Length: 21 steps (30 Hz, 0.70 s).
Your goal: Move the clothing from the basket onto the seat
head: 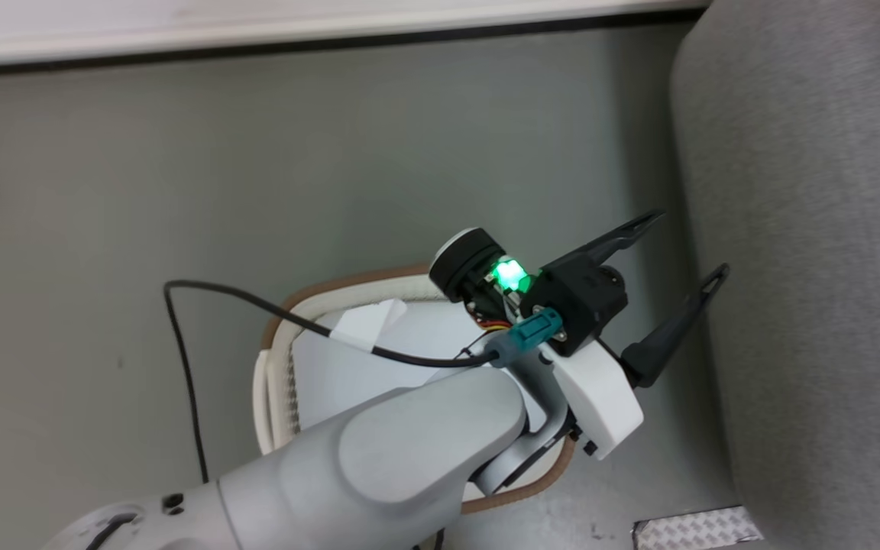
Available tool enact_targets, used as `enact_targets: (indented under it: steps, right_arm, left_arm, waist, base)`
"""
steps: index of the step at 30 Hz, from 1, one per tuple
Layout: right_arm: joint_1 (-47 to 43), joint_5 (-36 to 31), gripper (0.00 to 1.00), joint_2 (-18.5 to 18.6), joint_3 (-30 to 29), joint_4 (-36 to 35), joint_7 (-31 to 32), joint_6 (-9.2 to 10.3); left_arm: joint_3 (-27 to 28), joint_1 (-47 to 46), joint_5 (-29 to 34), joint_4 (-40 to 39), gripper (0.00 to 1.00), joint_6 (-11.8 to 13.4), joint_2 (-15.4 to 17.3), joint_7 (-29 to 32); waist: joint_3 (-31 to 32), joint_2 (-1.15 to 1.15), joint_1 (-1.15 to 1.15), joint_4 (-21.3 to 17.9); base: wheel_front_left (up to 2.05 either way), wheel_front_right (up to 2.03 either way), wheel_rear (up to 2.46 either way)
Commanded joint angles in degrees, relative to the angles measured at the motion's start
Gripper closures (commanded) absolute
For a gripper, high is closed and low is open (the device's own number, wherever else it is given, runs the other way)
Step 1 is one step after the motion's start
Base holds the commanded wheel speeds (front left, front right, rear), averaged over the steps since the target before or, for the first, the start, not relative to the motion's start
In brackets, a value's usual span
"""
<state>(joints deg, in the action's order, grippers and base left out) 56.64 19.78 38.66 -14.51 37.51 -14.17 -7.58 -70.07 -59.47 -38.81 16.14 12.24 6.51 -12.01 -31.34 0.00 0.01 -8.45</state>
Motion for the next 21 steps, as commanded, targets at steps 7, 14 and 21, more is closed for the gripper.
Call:
enact_targets:
  steps: [7, 14, 21]
  right_arm:
    - [1.3, -9.2, 1.00, -4.0, -8.5, 11.7, -1.1, 0.17]
    - [-3.8, -14.9, 0.00, -10.9, -13.6, 9.3, -1.0, 0.17]
    - [-14.0, -13.7, 0.00, -15.1, -11.0, -2.3, -1.0, 0.17]
  left_arm:
    - [0.0, -2.4, 1.4, 0.5, 0.00, -0.1, -1.2, -0.6]
    - [0.2, -1.0, 0.3, 2.0, 0.00, -0.4, -0.7, -1.3]
    - [1.5, 2.6, -2.0, 3.2, 0.00, -1.1, 0.5, -2.2]
  waist:
    - [-5.6, 0.00, -0.01, 4.7]
    - [-3.9, 0.00, -0.01, 4.0]
    - [2.1, 0.00, -0.01, 2.3]
  base:
    - [0.00, 0.00, 0.00]
    - [0.00, 0.00, 0.00]
    - [0.00, 0.00, 0.00]
